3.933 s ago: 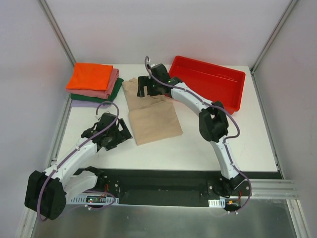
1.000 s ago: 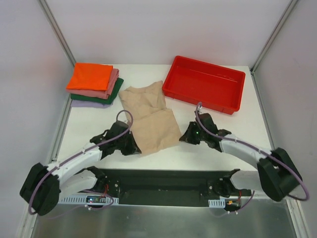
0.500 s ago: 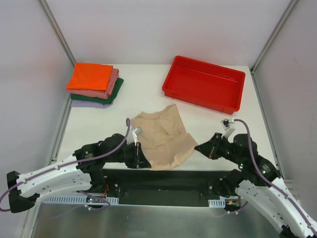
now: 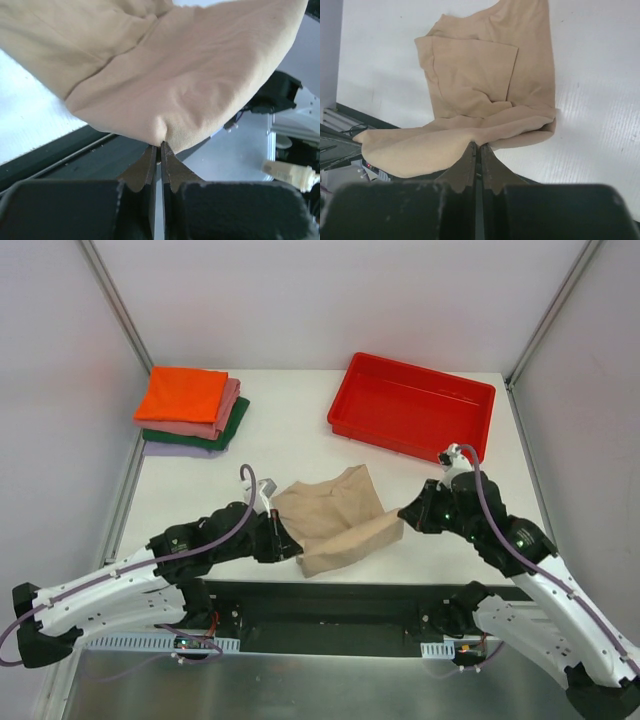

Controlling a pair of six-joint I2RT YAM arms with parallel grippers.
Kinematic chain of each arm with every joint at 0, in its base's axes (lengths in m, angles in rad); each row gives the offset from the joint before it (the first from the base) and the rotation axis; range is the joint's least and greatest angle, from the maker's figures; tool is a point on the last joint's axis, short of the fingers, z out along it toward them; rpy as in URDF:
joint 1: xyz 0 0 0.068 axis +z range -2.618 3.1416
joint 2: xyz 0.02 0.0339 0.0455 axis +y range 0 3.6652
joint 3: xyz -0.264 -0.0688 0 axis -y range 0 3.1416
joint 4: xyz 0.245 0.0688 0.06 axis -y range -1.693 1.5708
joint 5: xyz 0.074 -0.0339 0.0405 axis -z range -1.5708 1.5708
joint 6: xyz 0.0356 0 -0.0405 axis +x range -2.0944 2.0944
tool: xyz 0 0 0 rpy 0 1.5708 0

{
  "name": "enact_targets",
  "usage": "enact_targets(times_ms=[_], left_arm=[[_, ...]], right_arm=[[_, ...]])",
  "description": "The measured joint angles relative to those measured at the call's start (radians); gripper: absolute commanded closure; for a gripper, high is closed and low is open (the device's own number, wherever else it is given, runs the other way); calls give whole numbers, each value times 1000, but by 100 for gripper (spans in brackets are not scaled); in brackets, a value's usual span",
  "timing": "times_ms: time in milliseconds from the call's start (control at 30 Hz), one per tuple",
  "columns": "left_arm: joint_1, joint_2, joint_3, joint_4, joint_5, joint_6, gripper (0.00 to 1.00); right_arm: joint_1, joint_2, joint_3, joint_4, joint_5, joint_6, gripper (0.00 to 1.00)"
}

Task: Fold and stack the t-shirts
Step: Fold the long partially folded tshirt into a neat square

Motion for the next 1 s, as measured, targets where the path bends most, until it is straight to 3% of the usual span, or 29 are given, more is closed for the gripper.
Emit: enact_targets(times_ms=[367,667,1000], left_arm=[[243,77,11,-9,-26,8,100],[331,124,65,-10,-68,53,100],[441,319,125,-3,-126,65,100]], right_arm=[[-90,262,99,93,-11,-61,99],[-129,468,198,190,-42,-87,99],[-168,637,241,297,-87,-99,99]])
